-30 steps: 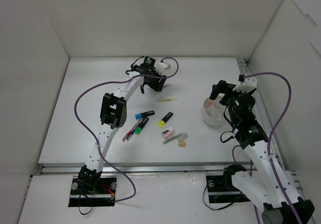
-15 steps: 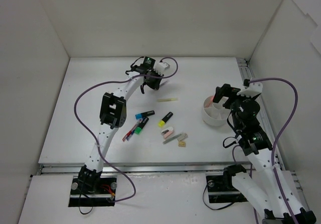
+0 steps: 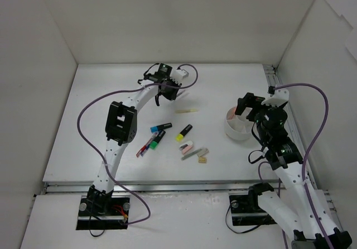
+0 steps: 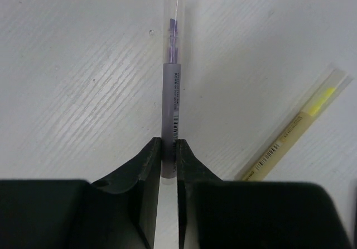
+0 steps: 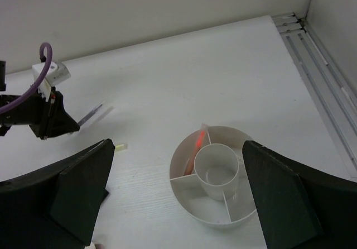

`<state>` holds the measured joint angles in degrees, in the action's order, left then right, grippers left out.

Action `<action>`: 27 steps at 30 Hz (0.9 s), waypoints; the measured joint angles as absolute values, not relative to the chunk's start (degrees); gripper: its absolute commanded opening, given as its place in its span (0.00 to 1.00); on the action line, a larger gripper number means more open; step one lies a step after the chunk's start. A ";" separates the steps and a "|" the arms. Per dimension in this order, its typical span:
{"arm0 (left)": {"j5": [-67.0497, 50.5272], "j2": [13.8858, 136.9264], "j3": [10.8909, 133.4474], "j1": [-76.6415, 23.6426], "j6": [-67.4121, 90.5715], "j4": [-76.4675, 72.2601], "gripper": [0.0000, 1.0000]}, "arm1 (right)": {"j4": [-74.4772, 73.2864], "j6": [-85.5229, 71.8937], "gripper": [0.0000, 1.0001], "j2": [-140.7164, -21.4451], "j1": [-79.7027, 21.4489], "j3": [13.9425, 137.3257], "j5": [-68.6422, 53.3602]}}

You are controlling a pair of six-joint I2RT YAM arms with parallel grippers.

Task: Sort the stationery into containers
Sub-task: Pick up the pen from the center of the board.

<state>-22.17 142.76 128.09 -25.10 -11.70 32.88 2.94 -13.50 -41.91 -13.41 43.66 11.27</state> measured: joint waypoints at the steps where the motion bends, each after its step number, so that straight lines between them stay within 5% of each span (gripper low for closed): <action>1: -22.20 141.49 127.13 -25.15 -11.68 32.58 0.00 | 2.48 -13.67 0.98 -42.78 -13.41 44.31 10.48; 14: -27.53 111.00 103.85 -26.09 -8.64 17.06 0.00 | 5.61 -25.12 0.98 -58.85 -16.08 48.51 -0.45; 27: -31.55 103.61 87.53 -32.08 -3.38 9.19 0.00 | 20.45 -36.73 0.98 -69.97 -20.03 49.19 -4.54</action>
<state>-31.55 103.61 87.53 -32.08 -3.38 9.19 20.45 -36.73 -69.97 -20.03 49.19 -4.54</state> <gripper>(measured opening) 0.101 0.979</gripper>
